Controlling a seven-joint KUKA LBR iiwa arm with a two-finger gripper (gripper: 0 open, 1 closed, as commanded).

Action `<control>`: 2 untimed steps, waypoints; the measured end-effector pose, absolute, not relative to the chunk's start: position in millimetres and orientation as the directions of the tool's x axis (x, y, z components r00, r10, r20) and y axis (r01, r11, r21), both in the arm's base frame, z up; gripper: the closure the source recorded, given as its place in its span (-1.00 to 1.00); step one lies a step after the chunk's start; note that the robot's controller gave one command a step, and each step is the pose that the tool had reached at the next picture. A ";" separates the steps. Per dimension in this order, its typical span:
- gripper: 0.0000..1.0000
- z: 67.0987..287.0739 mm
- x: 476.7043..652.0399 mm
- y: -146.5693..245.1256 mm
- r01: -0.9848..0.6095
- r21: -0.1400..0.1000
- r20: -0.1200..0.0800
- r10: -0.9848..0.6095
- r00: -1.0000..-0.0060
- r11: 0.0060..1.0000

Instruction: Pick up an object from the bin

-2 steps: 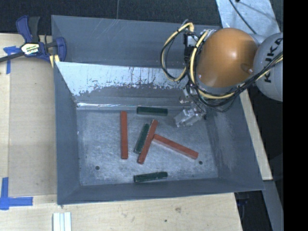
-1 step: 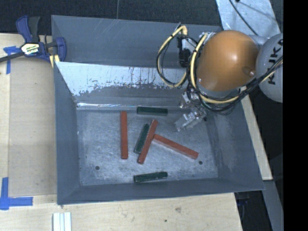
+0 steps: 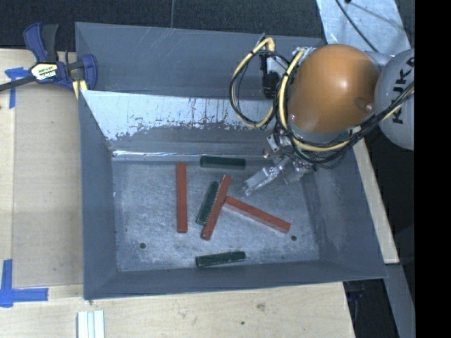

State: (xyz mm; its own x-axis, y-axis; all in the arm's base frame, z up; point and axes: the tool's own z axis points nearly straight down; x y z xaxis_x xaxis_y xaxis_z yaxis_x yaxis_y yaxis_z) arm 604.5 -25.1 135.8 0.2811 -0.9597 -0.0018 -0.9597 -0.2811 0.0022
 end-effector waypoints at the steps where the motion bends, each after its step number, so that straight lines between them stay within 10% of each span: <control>1: -1.00 72.6 560.2 53.3 -0.795 0.002 -0.006 -0.795 0.607 -0.607; 2: 1.00 75.0 562.7 50.5 -0.799 -0.001 -0.002 -0.799 0.601 -0.601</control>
Offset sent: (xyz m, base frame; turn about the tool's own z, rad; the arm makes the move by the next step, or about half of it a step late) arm -0.0421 0.0750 -0.0611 -0.3624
